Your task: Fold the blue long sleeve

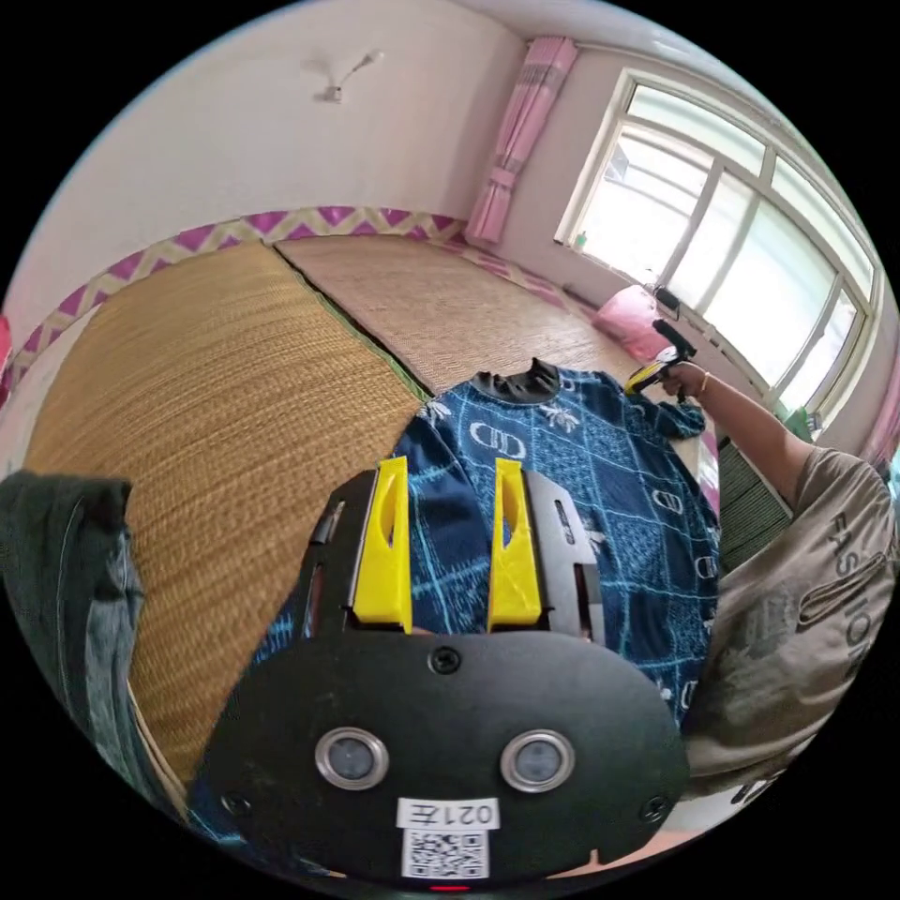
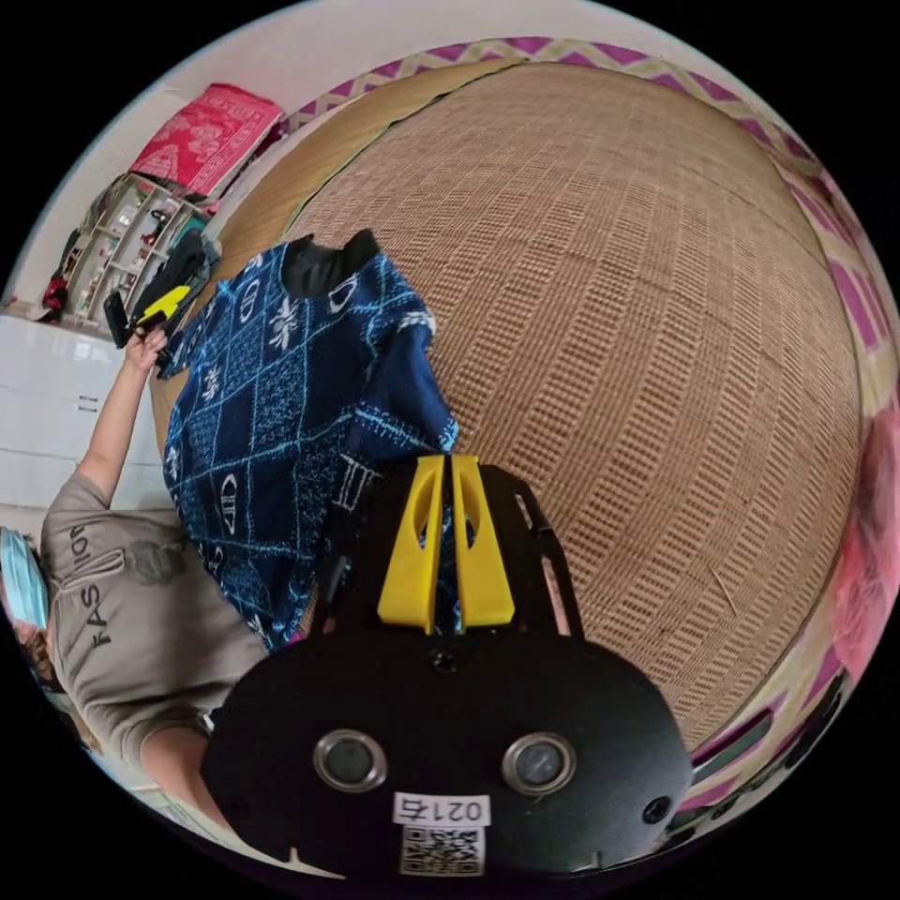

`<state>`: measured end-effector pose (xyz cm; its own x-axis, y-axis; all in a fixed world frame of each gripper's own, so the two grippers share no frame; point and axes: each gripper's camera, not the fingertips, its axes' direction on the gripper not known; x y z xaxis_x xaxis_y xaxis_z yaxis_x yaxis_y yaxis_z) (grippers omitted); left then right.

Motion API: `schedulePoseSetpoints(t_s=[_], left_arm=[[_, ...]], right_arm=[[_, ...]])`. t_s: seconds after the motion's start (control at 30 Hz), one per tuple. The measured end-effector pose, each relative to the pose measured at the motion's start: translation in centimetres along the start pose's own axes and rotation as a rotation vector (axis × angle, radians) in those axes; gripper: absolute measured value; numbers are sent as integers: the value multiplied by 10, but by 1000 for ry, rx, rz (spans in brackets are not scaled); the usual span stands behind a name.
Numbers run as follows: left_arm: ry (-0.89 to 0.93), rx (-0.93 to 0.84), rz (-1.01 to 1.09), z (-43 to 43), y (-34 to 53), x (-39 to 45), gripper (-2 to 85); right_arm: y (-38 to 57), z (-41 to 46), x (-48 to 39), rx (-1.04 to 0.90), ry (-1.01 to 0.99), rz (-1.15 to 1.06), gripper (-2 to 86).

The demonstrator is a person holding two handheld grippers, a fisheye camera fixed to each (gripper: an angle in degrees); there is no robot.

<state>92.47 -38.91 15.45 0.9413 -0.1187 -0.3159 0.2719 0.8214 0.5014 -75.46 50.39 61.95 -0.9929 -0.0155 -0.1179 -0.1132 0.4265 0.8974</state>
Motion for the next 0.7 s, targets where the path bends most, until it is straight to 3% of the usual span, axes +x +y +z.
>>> schedulePoseSetpoints(t_s=[0.1, 0.23, 0.4, 0.57, 0.6, 0.7], left_arm=[[-62, -104, -10, 57, -48, -14, 125], [-133, -255, -121, 120, -79, -38, 6], [-121, -275, -100, 127, -104, -45, -8], [-278, -304, -116, 127, -130, -67, -7], [-268, -297, -119, 126, -132, -69, -7], [97, -170, -40, 116, -140, -66, 4]], right_arm=[[-8, -3, 11, 24, -12, 41, -7], [-27, 3, 15, -5, -34, 47, -8], [-61, 0, 17, -31, -42, 61, -7], [-107, -7, 20, -33, 18, 94, -7], [-121, -7, 18, -49, 33, 85, -8], [-155, -8, 11, -73, 132, 95, -9]])
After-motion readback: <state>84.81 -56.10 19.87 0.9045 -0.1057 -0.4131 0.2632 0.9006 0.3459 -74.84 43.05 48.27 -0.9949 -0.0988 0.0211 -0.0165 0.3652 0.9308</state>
